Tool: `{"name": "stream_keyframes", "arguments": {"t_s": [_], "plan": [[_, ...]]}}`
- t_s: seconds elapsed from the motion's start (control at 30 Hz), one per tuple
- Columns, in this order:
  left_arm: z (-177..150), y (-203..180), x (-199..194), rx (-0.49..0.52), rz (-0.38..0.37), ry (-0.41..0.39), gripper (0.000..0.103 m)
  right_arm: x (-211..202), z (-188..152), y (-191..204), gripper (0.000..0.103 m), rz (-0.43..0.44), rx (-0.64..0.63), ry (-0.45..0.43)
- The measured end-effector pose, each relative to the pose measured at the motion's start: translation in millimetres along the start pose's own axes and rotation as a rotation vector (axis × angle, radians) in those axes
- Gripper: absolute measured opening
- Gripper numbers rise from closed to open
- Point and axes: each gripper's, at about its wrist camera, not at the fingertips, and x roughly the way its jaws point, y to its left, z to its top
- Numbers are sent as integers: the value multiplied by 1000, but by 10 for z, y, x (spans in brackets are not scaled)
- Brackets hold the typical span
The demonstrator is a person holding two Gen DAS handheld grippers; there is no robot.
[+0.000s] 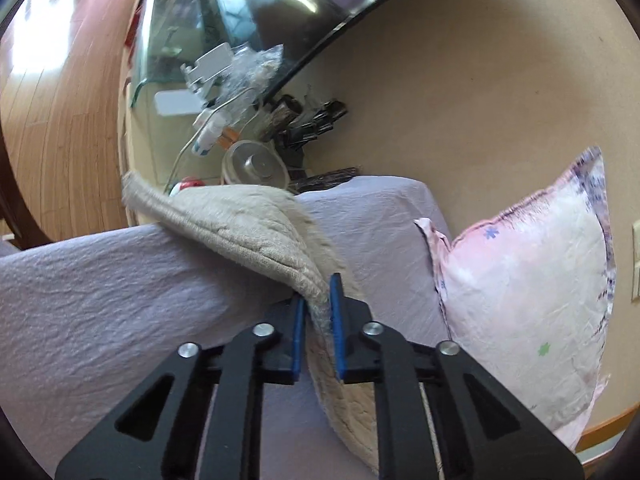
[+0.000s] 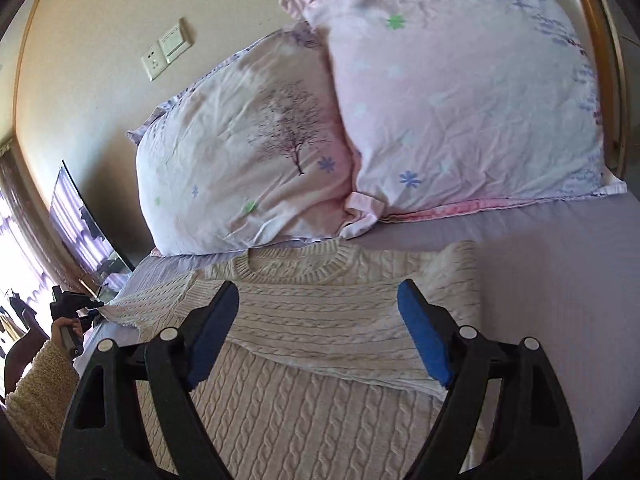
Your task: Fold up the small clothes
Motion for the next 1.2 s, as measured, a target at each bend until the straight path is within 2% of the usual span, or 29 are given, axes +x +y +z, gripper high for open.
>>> {"name": "stream_keyframes", "arguments": {"t_s": [0.03, 0.1, 0.2, 0.3, 0.33, 0.4, 0.47, 0.53, 0.6, 0.67, 0.73, 0.8, 0.9, 0.93, 0.97, 1.0, 1.03, 1.13, 1.2], "plan": [[-70, -241, -34, 70, -30, -9, 8, -38, 7, -51, 82, -8, 7, -8], [-344, -815, -91, 223, -141, 1, 7, -103, 28, -105, 82, -21, 7, -29], [-1219, -1770, -264, 514, -351, 93, 7, -153, 56, -126, 83, -13, 4, -51], [-2483, -2453, -290, 771, -560, 294, 7, -66, 47, -146, 85, -4, 25, -45], [-2900, -2590, -252, 843, -595, 368, 10, -4, 41, -168, 85, 1, 41, -29], [-3686, -2755, -117, 975, -617, 530, 37, 120, 31, -238, 85, -6, 79, 10], [-4099, -2747, -36, 1028, -630, 646, 38, 206, 12, -326, 81, -13, 113, 53], [-4151, -2652, -89, 1019, -653, 681, 42, 269, -11, -422, 65, -10, 145, 98], [-3949, -2526, -233, 988, -655, 626, 75, 354, -24, -504, 59, -30, 174, 134], [-3602, -2353, -425, 951, -638, 518, 84, 475, -34, -584, 51, -47, 207, 166], [-3289, -2150, -580, 941, -578, 434, 84, 635, -20, -621, 43, -70, 222, 198], [-3025, -1876, -683, 932, -482, 378, 85, 819, 0, -608, 41, -105, 210, 231], [-2828, -1465, -723, 913, -348, 367, 85, 1085, -9, -572, 36, -158, 187, 284], [-2782, -1361, -714, 902, -317, 369, 85, 1157, -23, -555, 26, -174, 175, 299], [-2745, -1230, -729, 892, -293, 371, 85, 1211, -42, -533, 22, -202, 156, 306], [-2725, -1111, -746, 880, -281, 372, 85, 1209, -52, -499, 12, -211, 136, 285], [-2706, -1022, -764, 865, -281, 376, 85, 1179, -55, -461, 7, -199, 121, 266], [-2711, -843, -798, 831, -312, 404, 85, 850, -22, -461, 6, -209, 164, 152], [-2774, -798, -807, 831, -330, 419, 85, 587, -34, -542, 6, -277, 219, 94]]}}
